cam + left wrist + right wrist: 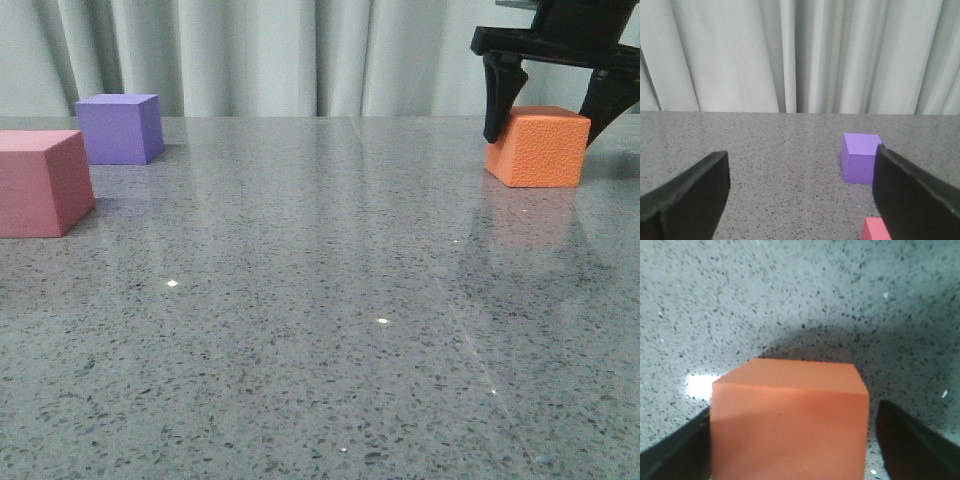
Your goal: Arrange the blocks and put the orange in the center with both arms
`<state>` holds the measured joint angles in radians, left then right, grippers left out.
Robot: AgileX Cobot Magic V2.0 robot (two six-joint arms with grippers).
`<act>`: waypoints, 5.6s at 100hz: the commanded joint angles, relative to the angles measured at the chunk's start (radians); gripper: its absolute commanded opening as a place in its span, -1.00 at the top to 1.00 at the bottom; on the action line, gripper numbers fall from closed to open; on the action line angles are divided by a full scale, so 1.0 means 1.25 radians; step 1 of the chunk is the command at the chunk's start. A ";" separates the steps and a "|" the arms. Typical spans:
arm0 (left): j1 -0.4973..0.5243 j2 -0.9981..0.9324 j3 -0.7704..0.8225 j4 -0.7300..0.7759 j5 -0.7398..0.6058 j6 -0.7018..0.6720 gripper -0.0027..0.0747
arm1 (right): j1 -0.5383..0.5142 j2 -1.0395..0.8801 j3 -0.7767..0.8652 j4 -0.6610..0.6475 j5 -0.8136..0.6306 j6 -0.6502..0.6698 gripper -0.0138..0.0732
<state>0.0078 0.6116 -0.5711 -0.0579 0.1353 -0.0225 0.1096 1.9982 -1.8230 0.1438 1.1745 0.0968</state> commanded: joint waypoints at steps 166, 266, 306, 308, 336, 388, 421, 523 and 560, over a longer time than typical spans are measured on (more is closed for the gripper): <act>-0.001 0.005 -0.030 -0.005 -0.070 0.001 -0.50 | 0.304 0.080 -0.262 -0.020 0.078 0.308 0.08; -0.001 0.005 -0.030 -0.005 -0.085 0.001 -0.50 | 0.304 -0.017 -0.262 -0.020 0.122 0.307 -0.80; -0.001 0.005 -0.030 -0.005 -0.092 0.001 -0.50 | 0.304 -0.129 -0.192 -0.083 0.122 0.274 -0.80; -0.001 0.005 -0.030 -0.005 -0.092 0.001 -0.50 | 0.304 -0.136 -0.178 -0.087 0.122 0.272 -0.80; -0.001 0.005 -0.030 -0.022 -0.099 0.001 -0.50 | 0.304 -0.285 0.049 -0.130 0.015 0.256 -0.80; -0.001 0.013 -0.096 -0.021 -0.050 0.001 -0.23 | 0.304 -0.594 0.498 -0.159 -0.187 0.244 -0.80; -0.001 0.143 -0.229 -0.022 0.108 0.060 -0.38 | 0.304 -0.684 0.577 -0.194 -0.239 0.244 -0.80; -0.095 0.775 -1.004 -0.359 0.762 0.754 -0.86 | 0.304 -0.684 0.577 -0.194 -0.276 0.244 -0.80; -0.329 0.978 -1.133 -0.262 0.808 0.818 -0.86 | 0.304 -0.684 0.577 -0.194 -0.275 0.244 -0.80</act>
<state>-0.3504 1.8377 -1.9378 -0.3785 1.1689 0.9958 0.4924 1.1705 -1.0770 -0.0795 0.8792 0.4111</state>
